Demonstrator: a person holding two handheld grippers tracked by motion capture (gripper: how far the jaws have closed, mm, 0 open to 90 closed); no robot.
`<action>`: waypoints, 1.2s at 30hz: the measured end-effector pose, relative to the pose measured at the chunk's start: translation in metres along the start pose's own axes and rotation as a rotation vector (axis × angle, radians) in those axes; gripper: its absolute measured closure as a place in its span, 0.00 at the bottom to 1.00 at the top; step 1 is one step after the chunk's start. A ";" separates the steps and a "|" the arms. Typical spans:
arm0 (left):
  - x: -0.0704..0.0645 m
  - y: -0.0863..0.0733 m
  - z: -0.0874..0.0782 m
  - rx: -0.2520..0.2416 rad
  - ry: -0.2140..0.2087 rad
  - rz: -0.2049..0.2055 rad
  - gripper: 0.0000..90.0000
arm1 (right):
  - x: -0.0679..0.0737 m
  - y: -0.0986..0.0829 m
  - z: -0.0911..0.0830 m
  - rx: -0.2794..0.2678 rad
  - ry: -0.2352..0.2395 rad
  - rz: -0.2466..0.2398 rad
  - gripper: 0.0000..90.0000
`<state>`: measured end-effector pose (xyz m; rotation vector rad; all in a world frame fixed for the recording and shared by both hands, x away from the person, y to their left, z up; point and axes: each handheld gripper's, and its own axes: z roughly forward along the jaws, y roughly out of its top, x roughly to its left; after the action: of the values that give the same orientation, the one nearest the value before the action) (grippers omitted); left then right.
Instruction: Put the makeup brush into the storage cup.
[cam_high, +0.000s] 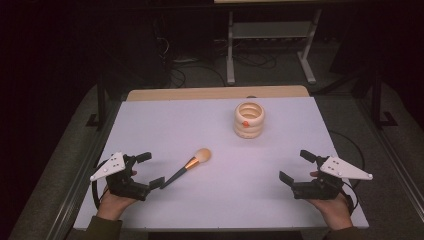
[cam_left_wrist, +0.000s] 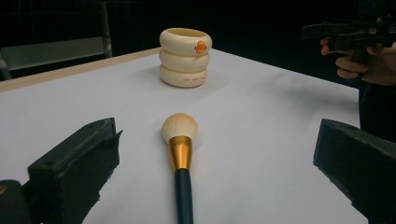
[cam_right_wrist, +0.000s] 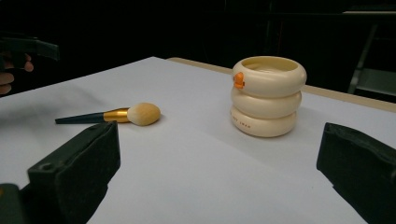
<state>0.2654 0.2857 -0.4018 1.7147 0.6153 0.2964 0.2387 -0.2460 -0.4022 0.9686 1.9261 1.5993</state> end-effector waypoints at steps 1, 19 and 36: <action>0.000 0.000 0.000 0.000 0.000 0.000 0.00 | -0.001 0.000 0.000 0.002 0.000 -0.003 0.00; 0.001 0.003 0.002 0.030 0.025 0.011 0.00 | 0.000 0.005 0.000 -0.011 -0.023 -0.008 0.00; 0.004 0.010 0.016 0.013 -0.002 0.019 0.00 | 0.001 0.004 0.002 -0.020 -0.003 -0.003 0.00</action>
<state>0.2793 0.2735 -0.3964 1.7338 0.6013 0.3044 0.2409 -0.2437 -0.3992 0.9596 1.9053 1.6115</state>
